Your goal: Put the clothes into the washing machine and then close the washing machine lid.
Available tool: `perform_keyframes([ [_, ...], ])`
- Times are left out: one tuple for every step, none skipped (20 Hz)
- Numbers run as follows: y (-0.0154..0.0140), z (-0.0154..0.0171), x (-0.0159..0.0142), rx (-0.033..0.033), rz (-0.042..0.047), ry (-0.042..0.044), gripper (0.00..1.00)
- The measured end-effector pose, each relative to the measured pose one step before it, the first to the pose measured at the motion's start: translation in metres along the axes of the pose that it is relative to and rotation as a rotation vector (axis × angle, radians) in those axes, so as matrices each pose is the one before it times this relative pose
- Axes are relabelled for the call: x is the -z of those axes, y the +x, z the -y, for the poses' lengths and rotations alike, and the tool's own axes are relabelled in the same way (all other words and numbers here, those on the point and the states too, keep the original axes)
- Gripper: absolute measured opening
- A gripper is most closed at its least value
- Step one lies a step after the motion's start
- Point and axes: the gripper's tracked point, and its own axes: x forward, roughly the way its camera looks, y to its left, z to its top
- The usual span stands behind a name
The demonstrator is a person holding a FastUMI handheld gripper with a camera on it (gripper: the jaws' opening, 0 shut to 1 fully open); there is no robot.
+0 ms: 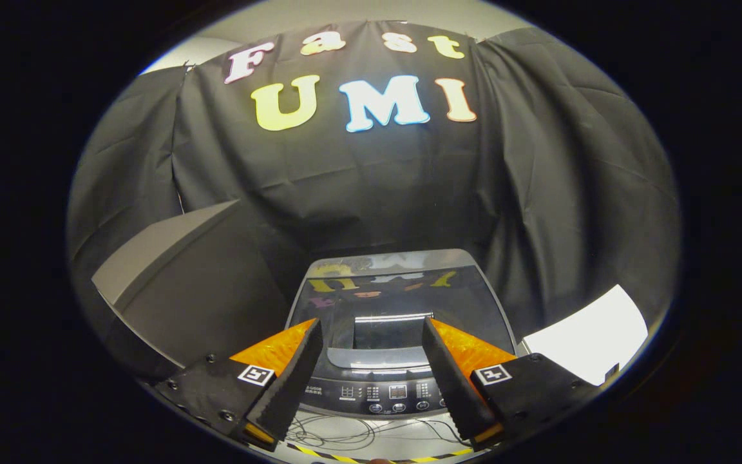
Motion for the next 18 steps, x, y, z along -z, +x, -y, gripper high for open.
perform_keyframes([
  [-0.01238, -0.00048, 0.00292, 0.00500, 0.02137, 0.00366, 0.97],
  [-0.01190, -0.00078, 0.00200, 0.00991, 0.02333, -0.00207, 0.97],
  [-0.01160, -0.00129, 0.00120, 0.00498, 0.02585, -0.00629, 0.97],
  [-0.01228, -0.00267, 0.00182, 0.00108, 0.02855, -0.01076, 0.97],
  [-0.01135, -0.00217, 0.00188, 0.00556, 0.03001, -0.01238, 0.97],
  [-0.01199, -0.00035, 0.00444, 0.01218, 0.02122, -0.01528, 0.97],
  [-0.01070, -0.00204, 0.00805, 0.00706, 0.00781, -0.01053, 0.97],
  [-0.01255, -0.00427, 0.01002, 0.00194, -0.00825, 0.00214, 0.97],
  [-0.01352, -0.00597, 0.01168, -0.00340, -0.01079, 0.01109, 0.97],
  [-0.01497, -0.00330, 0.00770, 0.00573, 0.00244, 0.01411, 0.97],
  [-0.01374, -0.00209, 0.00252, 0.01196, 0.01576, 0.01009, 0.97],
  [-0.01863, -0.00654, 0.00581, 0.00887, 0.02572, 0.00259, 0.97],
  [-0.01384, -0.00363, 0.00162, 0.01286, 0.02324, -0.00349, 0.97],
  [-0.01198, 0.00056, 0.00400, 0.02071, 0.02259, -0.01250, 0.97],
  [-0.01235, -0.00164, 0.00129, 0.00639, 0.02621, -0.01461, 0.97],
  [-0.01040, -0.00162, 0.00072, 0.00659, 0.02078, -0.01402, 0.97],
  [-0.00985, -0.00126, 0.00367, 0.00509, 0.00865, -0.00802, 0.97],
  [-0.00756, -0.00352, 0.00449, -0.00478, -0.00124, 0.00436, 0.97],
])
